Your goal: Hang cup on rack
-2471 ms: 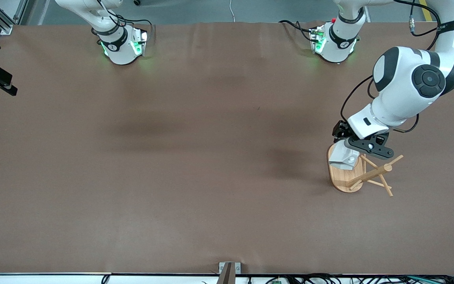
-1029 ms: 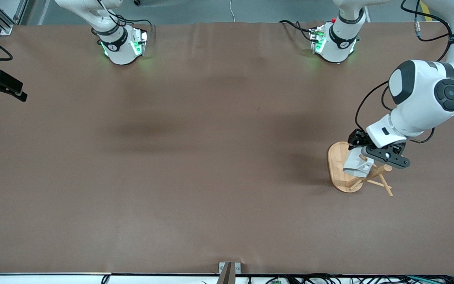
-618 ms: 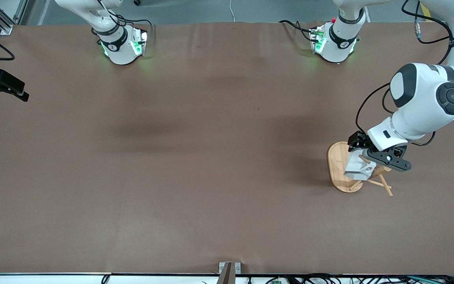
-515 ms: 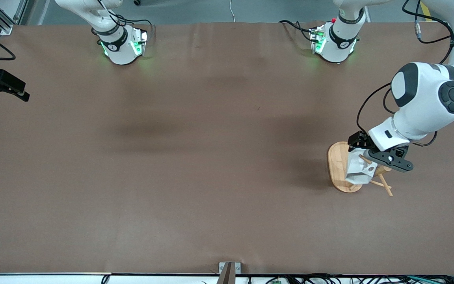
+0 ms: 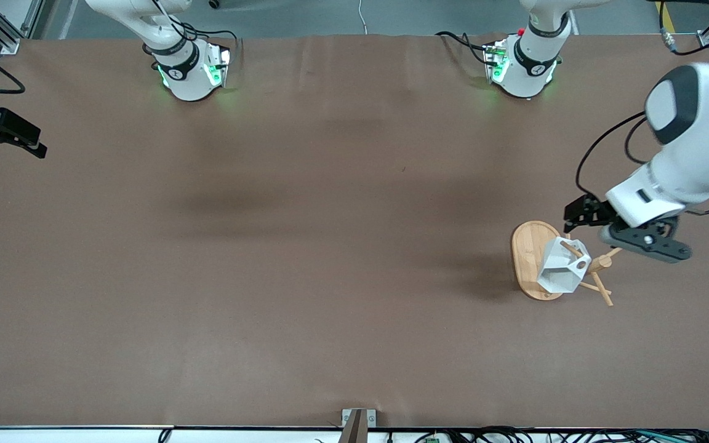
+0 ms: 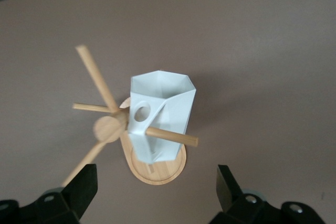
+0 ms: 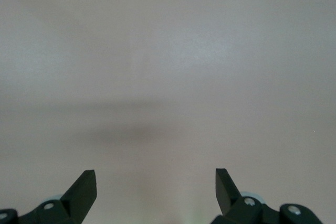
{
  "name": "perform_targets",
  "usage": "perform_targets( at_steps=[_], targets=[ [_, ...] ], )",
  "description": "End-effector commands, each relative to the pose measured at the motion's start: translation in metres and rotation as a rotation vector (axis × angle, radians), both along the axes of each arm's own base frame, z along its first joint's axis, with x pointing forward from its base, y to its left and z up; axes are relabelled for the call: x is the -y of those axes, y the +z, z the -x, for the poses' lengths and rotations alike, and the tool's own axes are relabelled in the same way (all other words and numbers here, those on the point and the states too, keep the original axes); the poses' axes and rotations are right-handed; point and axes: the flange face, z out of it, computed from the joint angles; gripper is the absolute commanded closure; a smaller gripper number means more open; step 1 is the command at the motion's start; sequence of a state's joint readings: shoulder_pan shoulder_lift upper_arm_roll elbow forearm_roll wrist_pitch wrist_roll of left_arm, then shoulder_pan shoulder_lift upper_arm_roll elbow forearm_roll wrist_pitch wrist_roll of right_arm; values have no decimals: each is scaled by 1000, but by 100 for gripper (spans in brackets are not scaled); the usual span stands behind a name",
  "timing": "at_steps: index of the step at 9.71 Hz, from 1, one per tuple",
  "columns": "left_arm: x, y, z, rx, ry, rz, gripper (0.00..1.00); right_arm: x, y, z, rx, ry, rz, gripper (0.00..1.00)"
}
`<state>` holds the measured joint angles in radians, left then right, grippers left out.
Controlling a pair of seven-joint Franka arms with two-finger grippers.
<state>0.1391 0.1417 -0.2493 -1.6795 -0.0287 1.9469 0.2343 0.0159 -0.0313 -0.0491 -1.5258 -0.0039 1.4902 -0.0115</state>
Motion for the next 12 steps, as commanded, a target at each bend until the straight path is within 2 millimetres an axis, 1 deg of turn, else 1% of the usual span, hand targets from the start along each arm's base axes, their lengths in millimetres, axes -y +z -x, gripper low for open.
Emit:
perform_targets(
  at_steps=[1,2,3,4,5,6,7,8,10,11,12],
  targets=[
    [-46,39,-18,-11,50,-29,0,-1,4,6,13,-15,5,0],
    [-53,58,-13,-2,75,-17,0,1,4,6,13,-18,3,0],
    [-51,71,-8,-7,81,-17,0,1,4,6,10,-18,3,0],
    [-45,86,2,-27,123,-14,0,1,4,6,10,-18,3,0],
    [-42,99,13,-45,247,-8,0,1,4,6,10,-18,3,0],
    [-37,115,25,-35,316,-5,0,1,4,6,10,-18,3,0],
    [-22,126,34,-22,311,-10,0,2,3,6,7,-20,3,0],
    [-2,124,41,-51,270,-26,0,2,3,6,7,-20,3,0],
    [-2,119,62,-126,262,-53,0,2,4,6,10,-20,3,0],
    [5,121,78,-134,253,-63,0,2,4,6,10,-20,3,0],
    [10,123,90,-136,263,-70,0,2,4,6,10,-20,3,0]
  ],
)
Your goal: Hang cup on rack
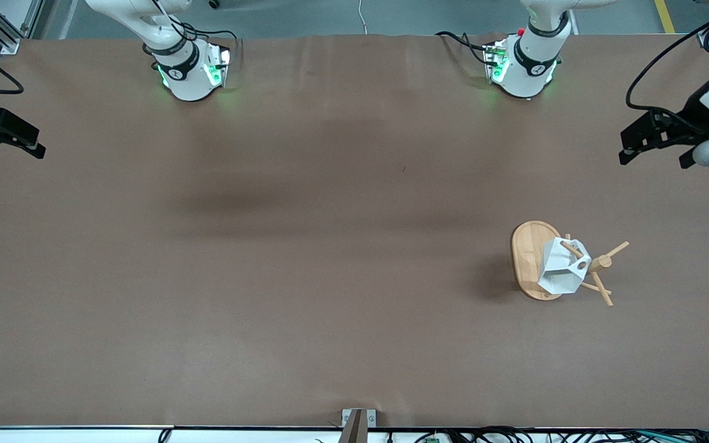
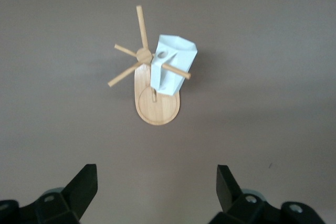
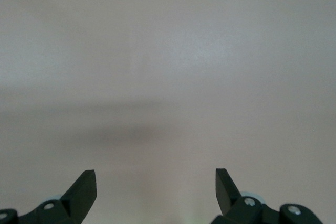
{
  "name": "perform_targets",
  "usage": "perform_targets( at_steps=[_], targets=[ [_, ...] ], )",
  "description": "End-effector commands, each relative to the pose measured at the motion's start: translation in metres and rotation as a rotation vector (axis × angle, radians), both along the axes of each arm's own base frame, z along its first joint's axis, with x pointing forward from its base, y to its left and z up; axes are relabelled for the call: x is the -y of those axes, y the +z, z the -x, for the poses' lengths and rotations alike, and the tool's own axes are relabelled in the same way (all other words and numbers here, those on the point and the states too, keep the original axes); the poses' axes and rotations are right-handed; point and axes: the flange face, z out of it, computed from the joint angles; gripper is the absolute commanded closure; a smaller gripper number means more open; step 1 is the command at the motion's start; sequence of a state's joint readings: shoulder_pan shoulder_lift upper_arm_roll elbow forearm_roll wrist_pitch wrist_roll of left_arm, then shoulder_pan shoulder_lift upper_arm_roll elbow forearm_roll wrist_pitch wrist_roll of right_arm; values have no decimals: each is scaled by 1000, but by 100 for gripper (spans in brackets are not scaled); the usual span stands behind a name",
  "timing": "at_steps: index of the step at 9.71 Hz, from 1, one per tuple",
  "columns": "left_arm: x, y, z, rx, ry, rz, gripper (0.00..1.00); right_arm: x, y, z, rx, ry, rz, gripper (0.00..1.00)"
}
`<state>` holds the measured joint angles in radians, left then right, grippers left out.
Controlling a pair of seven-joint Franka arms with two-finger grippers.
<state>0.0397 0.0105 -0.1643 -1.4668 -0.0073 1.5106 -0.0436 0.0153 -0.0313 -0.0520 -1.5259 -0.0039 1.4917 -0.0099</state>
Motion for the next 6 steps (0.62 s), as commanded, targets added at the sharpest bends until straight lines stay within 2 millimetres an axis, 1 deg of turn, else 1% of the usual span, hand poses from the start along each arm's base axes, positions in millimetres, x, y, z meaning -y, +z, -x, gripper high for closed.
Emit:
perform_targets(
  at_steps=[1,2,3,4,5,6],
  targets=[
    [2,-12,32,-39,19,-27,0,1,3,6,8,-15,3,0],
    [1,-14,39,-46,29,-31,0,1,3,6,8,-16,3,0],
    [1,-14,41,-48,29,-33,0,2,4,6,9,-18,3,0],
    [-3,-14,39,-48,32,-35,0,2,4,5,12,-18,2,0],
    [-6,-15,38,-47,42,-40,0,0,9,5,24,-15,1,0],
    [-13,-14,36,-45,56,-41,0,1,10,5,26,-17,-11,0]
  ],
)
